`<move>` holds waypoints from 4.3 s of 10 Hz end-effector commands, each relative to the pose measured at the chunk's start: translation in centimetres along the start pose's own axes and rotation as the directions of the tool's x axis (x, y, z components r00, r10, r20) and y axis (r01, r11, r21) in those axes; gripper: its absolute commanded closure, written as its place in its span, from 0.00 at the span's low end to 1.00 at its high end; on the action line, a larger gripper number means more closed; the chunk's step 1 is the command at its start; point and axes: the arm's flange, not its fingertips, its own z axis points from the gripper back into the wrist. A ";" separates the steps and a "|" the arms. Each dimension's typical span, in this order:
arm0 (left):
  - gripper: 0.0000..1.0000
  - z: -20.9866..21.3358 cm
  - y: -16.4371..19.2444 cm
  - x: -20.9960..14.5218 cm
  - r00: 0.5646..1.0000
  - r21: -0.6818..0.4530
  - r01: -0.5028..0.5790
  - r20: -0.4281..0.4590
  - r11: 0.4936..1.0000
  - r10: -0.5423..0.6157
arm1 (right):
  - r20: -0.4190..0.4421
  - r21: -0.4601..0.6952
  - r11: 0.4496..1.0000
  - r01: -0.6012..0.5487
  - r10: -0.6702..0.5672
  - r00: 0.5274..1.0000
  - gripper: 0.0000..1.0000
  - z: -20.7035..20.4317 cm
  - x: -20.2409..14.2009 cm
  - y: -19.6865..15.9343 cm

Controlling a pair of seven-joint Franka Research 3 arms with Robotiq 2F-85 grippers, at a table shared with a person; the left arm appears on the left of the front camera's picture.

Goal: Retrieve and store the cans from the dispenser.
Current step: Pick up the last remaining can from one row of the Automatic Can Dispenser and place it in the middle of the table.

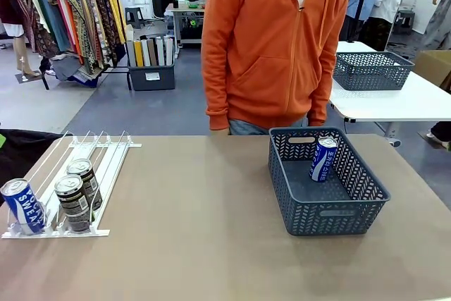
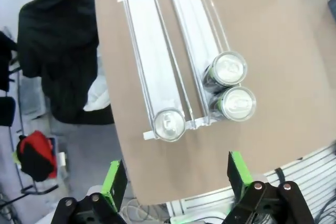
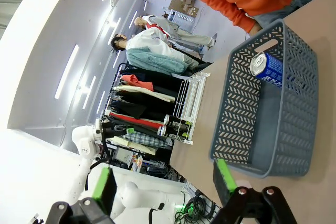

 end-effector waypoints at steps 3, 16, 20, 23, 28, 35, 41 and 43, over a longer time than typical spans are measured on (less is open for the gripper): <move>0.00 -4.7 0.0 0.8 0.990 0.025 -0.028 -0.137 0.999 0.031 | 0.003 0.006 1.000 -0.013 0.013 1.000 0.00 0.0 0.2 0.2; 0.15 -18.7 1.0 0.1 0.914 0.003 -0.161 -0.378 0.987 0.150 | 0.003 0.006 1.000 -0.013 0.013 1.000 0.00 0.0 0.2 0.2; 1.00 -19.0 1.1 0.1 0.915 -0.001 -0.173 -0.369 0.985 0.160 | 0.003 0.006 1.000 -0.013 0.013 1.000 0.00 0.0 0.2 0.2; 1.00 -18.3 1.1 0.3 0.922 0.000 -0.165 -0.354 0.986 0.154 | 0.003 0.006 1.000 -0.013 0.013 1.000 0.00 0.0 0.2 0.2; 1.00 -0.1 -0.5 0.4 0.995 -0.055 0.018 -0.095 0.998 -0.023 | 0.003 0.006 1.000 -0.013 0.013 1.000 0.00 0.0 0.2 0.2; 1.00 4.5 -1.9 -0.4 0.999 -0.014 0.044 -0.027 0.999 -0.044 | 0.003 0.006 1.000 -0.013 0.013 1.000 0.00 0.0 0.2 0.2; 1.00 4.6 -13.2 8.1 0.968 -0.092 0.236 0.106 0.967 -0.226 | 0.003 0.006 1.000 -0.013 0.013 1.000 0.00 0.0 0.2 0.2; 1.00 1.4 -23.7 12.6 0.902 -0.159 0.431 0.058 0.888 -0.428 | 0.003 0.006 1.000 -0.013 0.013 1.000 0.00 0.0 0.2 0.2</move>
